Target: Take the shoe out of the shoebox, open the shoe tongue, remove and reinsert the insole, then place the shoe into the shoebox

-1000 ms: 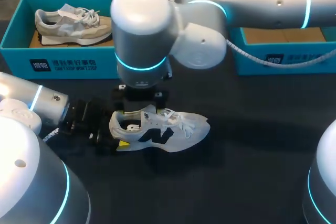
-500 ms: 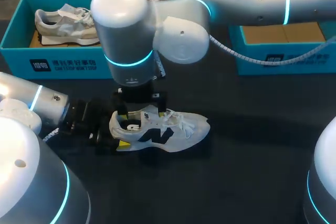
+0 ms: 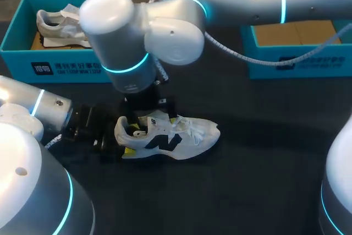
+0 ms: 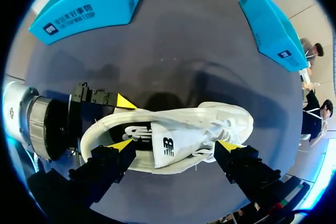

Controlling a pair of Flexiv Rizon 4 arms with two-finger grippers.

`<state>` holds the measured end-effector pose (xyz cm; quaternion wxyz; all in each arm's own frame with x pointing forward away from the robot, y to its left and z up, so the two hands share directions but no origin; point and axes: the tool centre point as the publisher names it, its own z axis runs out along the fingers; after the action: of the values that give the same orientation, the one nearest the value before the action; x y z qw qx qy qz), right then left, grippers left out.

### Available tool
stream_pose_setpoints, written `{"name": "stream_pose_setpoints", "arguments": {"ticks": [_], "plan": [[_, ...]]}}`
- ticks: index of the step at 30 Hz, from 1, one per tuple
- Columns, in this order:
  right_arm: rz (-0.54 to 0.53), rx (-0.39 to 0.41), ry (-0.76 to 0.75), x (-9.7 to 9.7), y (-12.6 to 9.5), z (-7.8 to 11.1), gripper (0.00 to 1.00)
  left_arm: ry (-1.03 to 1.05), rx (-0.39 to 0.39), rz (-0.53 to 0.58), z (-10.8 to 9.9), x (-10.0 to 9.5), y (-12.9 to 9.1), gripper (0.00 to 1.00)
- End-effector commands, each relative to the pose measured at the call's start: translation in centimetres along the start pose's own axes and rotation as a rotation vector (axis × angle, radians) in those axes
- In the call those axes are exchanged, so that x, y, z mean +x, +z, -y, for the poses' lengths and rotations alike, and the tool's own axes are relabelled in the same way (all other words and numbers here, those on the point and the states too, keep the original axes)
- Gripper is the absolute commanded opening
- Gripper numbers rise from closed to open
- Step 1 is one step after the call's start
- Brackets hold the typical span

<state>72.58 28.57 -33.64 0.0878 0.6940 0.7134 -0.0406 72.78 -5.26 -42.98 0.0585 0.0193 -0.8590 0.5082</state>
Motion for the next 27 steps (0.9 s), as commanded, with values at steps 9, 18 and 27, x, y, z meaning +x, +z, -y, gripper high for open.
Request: {"name": "stream_pose_setpoints", "arguments": {"ticks": [9, 18, 27], "plan": [[0.202, 0.013, 0.081, 1.1, 1.1, 0.4, 1.00, -0.001, -0.003, 0.000, -0.6, 0.0, 0.8, 0.00], [0.257, 0.052, 0.101, 0.3, 2.2, 0.6, 1.00, -0.001, -0.003, 0.000, -0.6, 0.0, 0.8, 0.00], [0.349, 0.072, 0.138, -2.1, 0.9, 0.7, 1.00, -0.001, -0.003, 0.000, -0.6, 0.0, 0.8, 0.00]]}}
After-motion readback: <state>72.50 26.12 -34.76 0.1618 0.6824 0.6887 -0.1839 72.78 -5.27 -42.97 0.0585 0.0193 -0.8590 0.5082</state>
